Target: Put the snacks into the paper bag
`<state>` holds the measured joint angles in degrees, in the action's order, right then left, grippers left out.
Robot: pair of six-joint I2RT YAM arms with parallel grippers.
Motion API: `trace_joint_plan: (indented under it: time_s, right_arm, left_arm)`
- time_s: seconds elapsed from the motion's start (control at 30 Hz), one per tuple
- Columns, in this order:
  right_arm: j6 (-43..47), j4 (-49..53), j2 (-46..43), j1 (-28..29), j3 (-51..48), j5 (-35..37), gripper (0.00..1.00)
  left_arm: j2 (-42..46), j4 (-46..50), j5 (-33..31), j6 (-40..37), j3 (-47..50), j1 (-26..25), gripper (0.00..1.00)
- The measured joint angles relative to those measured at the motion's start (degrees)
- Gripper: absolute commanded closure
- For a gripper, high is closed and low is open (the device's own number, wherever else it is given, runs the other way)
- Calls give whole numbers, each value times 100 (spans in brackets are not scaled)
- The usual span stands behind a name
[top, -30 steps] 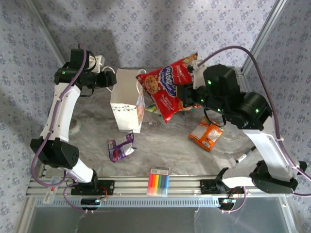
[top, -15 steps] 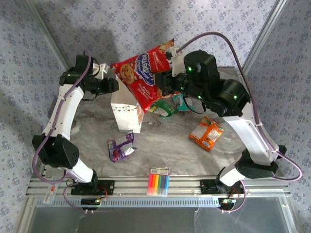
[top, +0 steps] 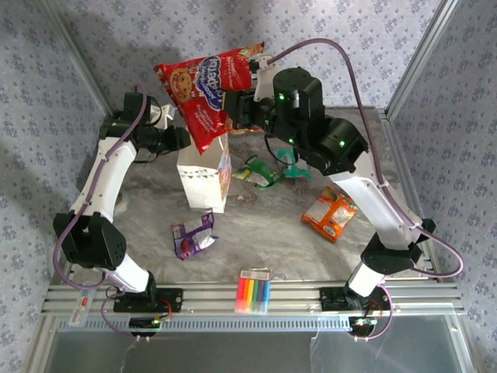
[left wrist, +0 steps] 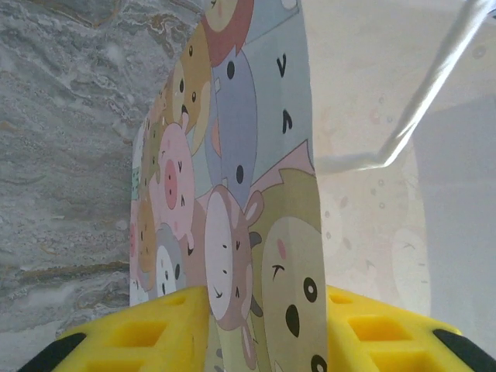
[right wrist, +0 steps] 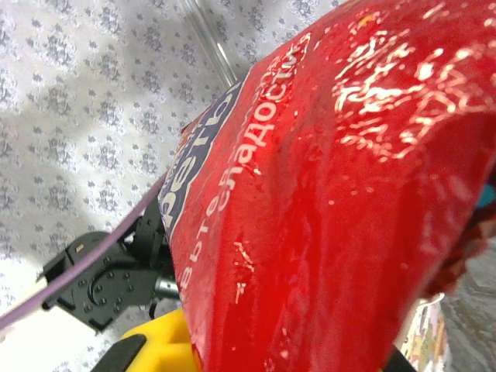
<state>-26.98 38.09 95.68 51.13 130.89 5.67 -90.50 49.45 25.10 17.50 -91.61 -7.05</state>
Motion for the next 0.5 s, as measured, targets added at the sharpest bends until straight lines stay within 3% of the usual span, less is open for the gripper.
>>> trace_joint_plan:
  time_s: [0.2, 0.5]
  right_arm:
    - [-669, -275, 396, -37, -13, 168, 100]
    - [-1014, -155, 1014, -74, 76, 358, 100]
  left_arm:
    - [4, -168, 72, 212, 94, 0, 70]
    - [7, -319, 131, 348, 166, -2, 70]
